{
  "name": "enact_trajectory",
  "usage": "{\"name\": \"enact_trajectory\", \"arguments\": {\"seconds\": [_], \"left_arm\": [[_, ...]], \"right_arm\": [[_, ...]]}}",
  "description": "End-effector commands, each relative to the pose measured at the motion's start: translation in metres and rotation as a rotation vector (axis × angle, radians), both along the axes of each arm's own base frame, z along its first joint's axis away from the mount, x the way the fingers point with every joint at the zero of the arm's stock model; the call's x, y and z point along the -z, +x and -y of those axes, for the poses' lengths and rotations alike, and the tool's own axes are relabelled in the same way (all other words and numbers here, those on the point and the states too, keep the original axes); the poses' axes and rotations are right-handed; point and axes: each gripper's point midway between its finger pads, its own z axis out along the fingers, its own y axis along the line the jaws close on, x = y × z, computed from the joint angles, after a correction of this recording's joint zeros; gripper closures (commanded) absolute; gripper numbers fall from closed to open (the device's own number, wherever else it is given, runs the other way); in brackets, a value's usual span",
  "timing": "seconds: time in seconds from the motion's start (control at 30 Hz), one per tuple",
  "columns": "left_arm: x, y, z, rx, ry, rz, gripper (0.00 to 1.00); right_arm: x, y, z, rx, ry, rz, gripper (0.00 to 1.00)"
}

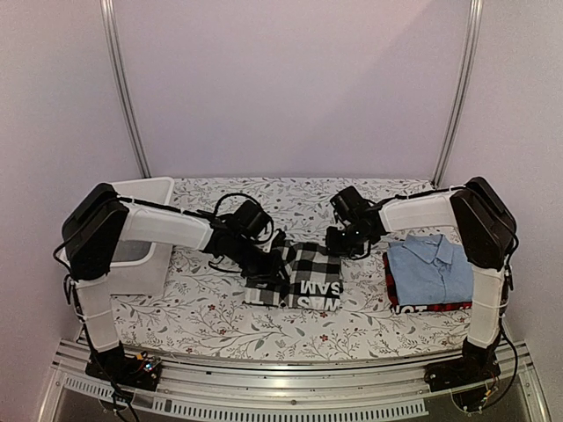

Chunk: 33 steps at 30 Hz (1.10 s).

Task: Fold and stack the long sleeve shirts
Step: Smooth out the square-folded shirt at the center of the board, then pick up the square-folded shirt from the center of the board.

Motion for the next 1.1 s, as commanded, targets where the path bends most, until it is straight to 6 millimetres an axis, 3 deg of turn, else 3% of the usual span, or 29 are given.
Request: {"name": "enact_trajectory", "arguments": {"seconds": [0.0,0.13,0.27,0.4,0.57,0.77,1.07], "left_arm": [[-0.037,0.014,-0.022,-0.060,-0.021,0.069,0.76],[-0.051,0.022,-0.053,-0.124,-0.035,0.084,0.73],[-0.042,0.028,-0.082,-0.172,-0.026,0.067,0.71],[-0.033,0.032,-0.095,-0.187,-0.041,0.046,0.70],[-0.019,0.034,-0.098,-0.188,-0.046,0.020,0.67],[-0.003,0.034,-0.095,-0.184,-0.057,-0.019,0.65],[0.021,0.035,-0.107,-0.221,-0.003,-0.041,0.60]], "right_arm": [[-0.039,0.002,-0.002,-0.018,0.004,0.064,0.73],[-0.063,-0.018,0.000,-0.027,-0.020,0.099,0.71],[-0.078,-0.053,-0.015,-0.065,0.012,0.109,0.73],[-0.064,-0.091,-0.033,-0.099,0.035,0.054,0.76],[-0.026,-0.121,-0.020,-0.081,0.030,-0.032,0.77],[-0.012,-0.133,-0.012,-0.060,0.041,-0.074,0.78],[-0.043,-0.127,-0.011,-0.050,0.078,-0.004,0.72]]}}
